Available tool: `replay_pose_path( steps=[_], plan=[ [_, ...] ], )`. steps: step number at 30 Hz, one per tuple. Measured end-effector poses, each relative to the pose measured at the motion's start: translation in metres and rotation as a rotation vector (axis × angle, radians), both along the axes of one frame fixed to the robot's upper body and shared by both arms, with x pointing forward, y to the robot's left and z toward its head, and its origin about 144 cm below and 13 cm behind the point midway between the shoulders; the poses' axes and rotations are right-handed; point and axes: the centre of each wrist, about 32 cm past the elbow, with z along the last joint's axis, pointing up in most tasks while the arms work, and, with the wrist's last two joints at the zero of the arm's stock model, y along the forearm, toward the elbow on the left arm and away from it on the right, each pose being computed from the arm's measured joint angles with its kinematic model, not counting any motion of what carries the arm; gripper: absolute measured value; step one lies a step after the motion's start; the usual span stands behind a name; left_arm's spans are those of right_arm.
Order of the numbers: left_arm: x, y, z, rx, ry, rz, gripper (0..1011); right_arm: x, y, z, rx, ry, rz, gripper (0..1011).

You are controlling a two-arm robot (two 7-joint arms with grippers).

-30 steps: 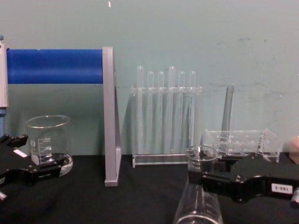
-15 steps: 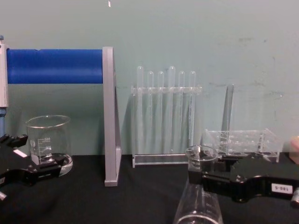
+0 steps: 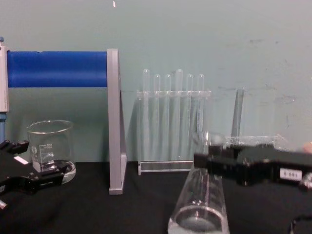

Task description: Grasp the erlenmeyer flask with one hand, shake it three times, then place it back.

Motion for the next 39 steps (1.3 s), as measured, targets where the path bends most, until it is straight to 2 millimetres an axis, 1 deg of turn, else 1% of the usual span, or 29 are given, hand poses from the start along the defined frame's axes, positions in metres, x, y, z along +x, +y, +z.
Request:
replay_pose_path(
  steps=[3, 8, 16, 22, 29, 35, 39],
  plan=[
    [0.000, 0.000, 0.000, 0.000, 0.000, 0.000, 1001, -0.002, 0.004, 0.011, 0.033, -0.012, -0.040, 447],
    [0.000, 0.000, 0.000, 0.000, 0.000, 0.000, 1001, -0.007, 0.006, 0.023, 0.058, -0.037, -0.109, 447],
    [0.000, 0.000, 0.000, 0.000, 0.000, 0.000, 1001, -0.017, 0.002, 0.040, 0.074, -0.091, -0.259, 447],
    [0.000, 0.000, 0.000, 0.000, 0.000, 0.000, 1001, -0.022, -0.005, 0.045, 0.056, -0.113, -0.355, 447],
    [0.000, 0.000, 0.000, 0.000, 0.000, 0.000, 1001, -0.028, -0.015, 0.046, 0.051, -0.114, -0.454, 447],
    [0.000, 0.000, 0.000, 0.000, 0.000, 0.000, 1001, -0.030, -0.018, 0.046, 0.047, -0.118, -0.485, 447],
    [0.000, 0.000, 0.000, 0.000, 0.000, 0.000, 1001, -0.029, -0.015, 0.046, 0.045, -0.120, -0.478, 447]
  ],
)
